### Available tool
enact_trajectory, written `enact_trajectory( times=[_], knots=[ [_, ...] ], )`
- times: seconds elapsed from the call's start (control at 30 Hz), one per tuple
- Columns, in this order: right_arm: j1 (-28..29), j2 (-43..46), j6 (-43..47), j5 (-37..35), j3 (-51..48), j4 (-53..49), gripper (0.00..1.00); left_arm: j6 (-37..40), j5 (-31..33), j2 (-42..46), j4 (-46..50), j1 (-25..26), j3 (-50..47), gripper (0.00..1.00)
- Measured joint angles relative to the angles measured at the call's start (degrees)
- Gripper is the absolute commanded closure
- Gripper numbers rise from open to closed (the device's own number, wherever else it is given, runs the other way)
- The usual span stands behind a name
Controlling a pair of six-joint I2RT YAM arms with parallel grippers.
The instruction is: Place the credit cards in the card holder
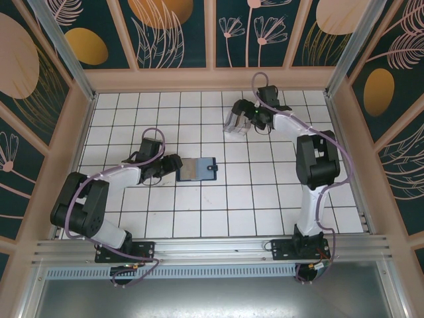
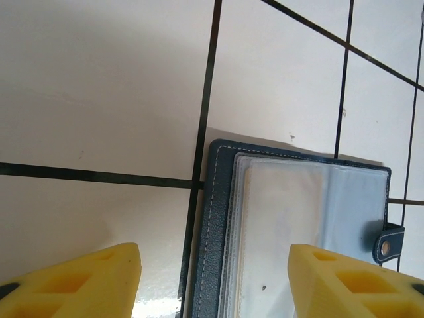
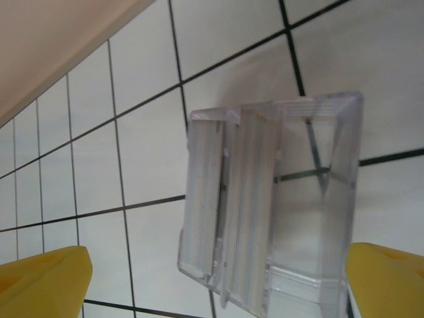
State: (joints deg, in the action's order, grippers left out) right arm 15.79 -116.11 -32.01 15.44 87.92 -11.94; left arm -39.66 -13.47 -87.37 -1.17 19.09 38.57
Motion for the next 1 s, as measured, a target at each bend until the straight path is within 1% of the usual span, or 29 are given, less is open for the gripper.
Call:
enact_trajectory(
  times=[0.07, 0.1, 0.2, 0.33, 0.5, 0.57, 0.7, 1.0],
  knots=[
    [0.7, -0.9, 0.0, 0.0, 1.8, -0.2, 0.01, 0.4, 0.8, 0.4, 0.3, 0.0, 0.0, 0.18],
    [1.0, -1.1, 0.0, 0.0, 2.4, -0.4, 0.01, 0.3, 1.2, 0.6, 0.5, 0.0, 0.0, 0.13],
    [2.1, -1.3, 0.0, -1.3, 3.9, -2.4, 0.01, 0.9, 3.0, 1.6, 1.4, 0.0, 0.0, 0.07],
    [3.1, -1.3, 0.2, -3.5, 6.1, -4.0, 0.01, 1.7, 5.1, 3.2, 2.1, 0.0, 0.0, 0.05],
    [3.1, -3.0, 0.2, -3.6, 8.9, -4.9, 0.01, 2.6, 6.8, 4.2, 3.0, 0.0, 0.1, 0.04],
    [3.0, -4.5, 0.3, -3.6, 10.0, -5.0, 0.01, 3.2, 7.0, 4.2, 3.6, 0.0, 0.5, 0.03],
    [3.0, -6.6, 0.9, -3.6, 10.4, -5.2, 0.01, 4.7, 6.9, 4.9, 4.5, 0.0, 0.8, 0.01],
    [2.8, -6.7, 1.3, -3.4, 10.6, -5.3, 0.01, 5.6, 8.2, 7.4, 4.9, 0.0, 0.8, 0.02]
  ],
)
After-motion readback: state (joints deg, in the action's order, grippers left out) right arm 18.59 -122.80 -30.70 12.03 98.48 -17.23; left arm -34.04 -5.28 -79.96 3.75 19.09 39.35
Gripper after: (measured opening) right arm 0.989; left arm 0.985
